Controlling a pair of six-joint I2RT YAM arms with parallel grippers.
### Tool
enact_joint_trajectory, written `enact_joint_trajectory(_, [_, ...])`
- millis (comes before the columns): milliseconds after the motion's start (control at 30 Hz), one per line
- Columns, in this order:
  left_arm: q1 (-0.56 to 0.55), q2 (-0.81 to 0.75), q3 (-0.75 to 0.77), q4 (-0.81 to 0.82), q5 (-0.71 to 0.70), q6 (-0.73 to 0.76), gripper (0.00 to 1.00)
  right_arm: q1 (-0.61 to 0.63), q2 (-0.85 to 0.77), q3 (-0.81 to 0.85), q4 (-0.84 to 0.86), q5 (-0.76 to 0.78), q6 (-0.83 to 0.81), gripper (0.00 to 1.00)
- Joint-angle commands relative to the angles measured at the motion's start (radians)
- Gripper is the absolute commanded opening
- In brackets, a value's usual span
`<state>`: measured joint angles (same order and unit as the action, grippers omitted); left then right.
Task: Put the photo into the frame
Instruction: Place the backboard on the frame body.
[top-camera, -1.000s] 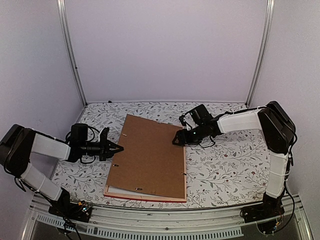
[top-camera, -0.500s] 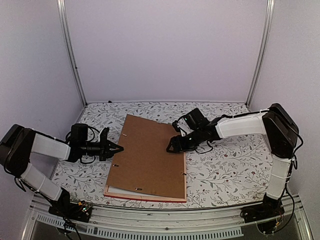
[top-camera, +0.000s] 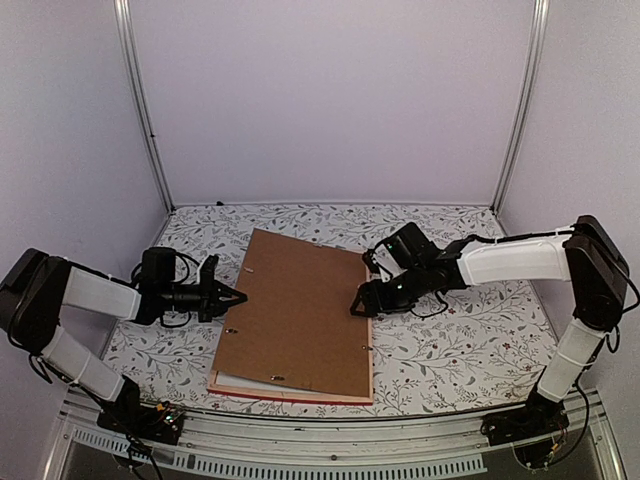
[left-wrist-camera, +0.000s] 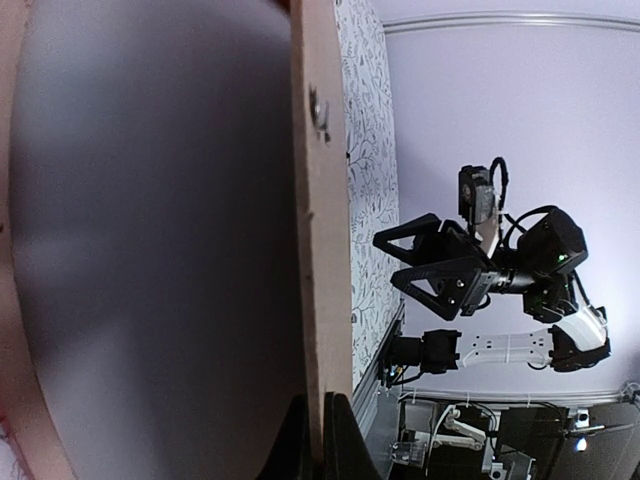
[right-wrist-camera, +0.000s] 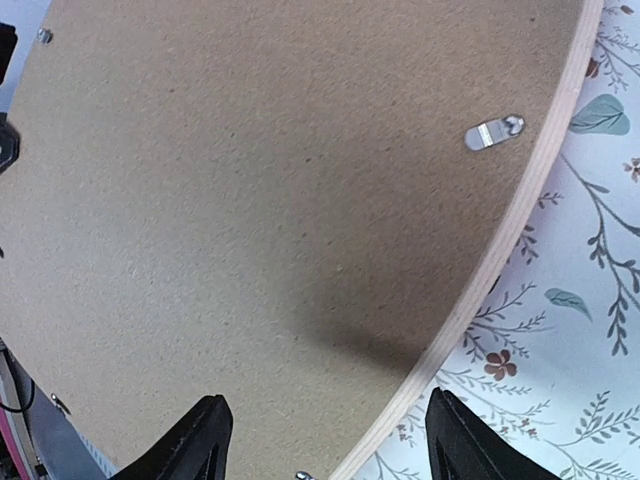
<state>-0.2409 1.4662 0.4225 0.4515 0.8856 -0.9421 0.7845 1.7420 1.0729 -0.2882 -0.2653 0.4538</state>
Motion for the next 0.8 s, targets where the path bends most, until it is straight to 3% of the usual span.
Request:
enact_joint_trajectory(0, [0.004,0.008,-0.022,-0.014,-0.063,0.068,0.0,0.054,-0.044,-0.022,-0.025,0.018,0.017,0.71])
enact_joint_trajectory(767, [0.005,0.011,-0.052,0.025,-0.09,0.058,0.0,0.222,-0.044,-0.104,-0.012,0.058,0.144,0.7])
